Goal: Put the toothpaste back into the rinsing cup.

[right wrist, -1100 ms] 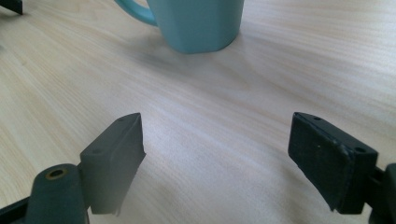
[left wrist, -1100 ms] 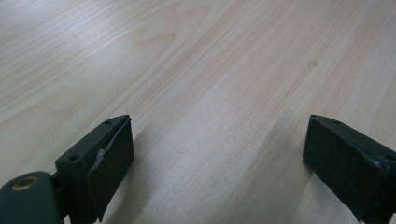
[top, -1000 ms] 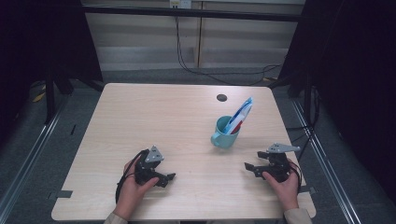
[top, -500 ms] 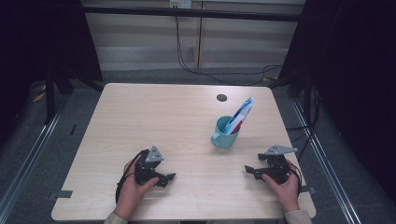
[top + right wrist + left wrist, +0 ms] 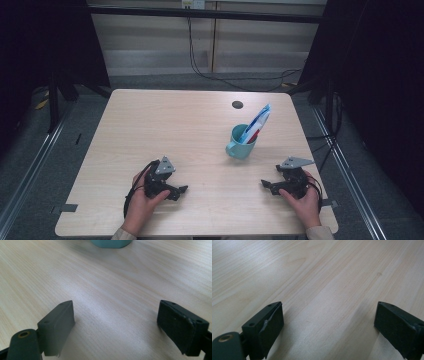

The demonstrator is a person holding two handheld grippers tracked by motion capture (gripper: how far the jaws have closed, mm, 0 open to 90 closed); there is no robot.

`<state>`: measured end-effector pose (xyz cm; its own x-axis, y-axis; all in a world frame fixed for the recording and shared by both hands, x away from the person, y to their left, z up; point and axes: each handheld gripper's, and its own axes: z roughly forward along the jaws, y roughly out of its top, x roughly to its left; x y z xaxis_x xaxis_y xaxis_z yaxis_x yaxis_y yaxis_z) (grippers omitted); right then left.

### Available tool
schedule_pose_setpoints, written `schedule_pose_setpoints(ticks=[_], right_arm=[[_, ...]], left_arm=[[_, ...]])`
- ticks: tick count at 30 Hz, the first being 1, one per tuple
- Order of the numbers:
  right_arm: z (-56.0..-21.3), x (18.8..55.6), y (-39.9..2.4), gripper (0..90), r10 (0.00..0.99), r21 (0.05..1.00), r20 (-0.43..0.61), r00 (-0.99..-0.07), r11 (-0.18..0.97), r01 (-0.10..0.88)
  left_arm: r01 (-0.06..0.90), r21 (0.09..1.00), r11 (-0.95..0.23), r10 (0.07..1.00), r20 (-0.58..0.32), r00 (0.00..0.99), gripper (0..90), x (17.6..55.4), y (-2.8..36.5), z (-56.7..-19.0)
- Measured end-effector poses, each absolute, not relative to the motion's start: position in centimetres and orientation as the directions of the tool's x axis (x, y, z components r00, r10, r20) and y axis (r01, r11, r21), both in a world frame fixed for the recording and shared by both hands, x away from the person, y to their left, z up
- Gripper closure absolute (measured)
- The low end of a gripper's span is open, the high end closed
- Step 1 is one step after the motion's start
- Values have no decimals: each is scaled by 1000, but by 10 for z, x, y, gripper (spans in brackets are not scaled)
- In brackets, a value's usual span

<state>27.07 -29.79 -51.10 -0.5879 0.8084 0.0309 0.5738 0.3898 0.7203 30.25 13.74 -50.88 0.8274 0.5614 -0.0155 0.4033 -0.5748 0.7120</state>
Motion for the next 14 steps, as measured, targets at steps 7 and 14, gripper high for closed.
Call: schedule_pose_setpoints(ticks=[7, 14], right_arm=[[-511, 273, -298, 119, 802, 718, 27, -596, 399, 570], [-511, 274, -297, 118, 802, 717, 31, -597, 398, 572]], left_arm=[[403, 714, -573, 561, -17, 828, 85, 303, 137, -509], [404, 715, -570, 562, -19, 827, 86, 302, 137, -509]])
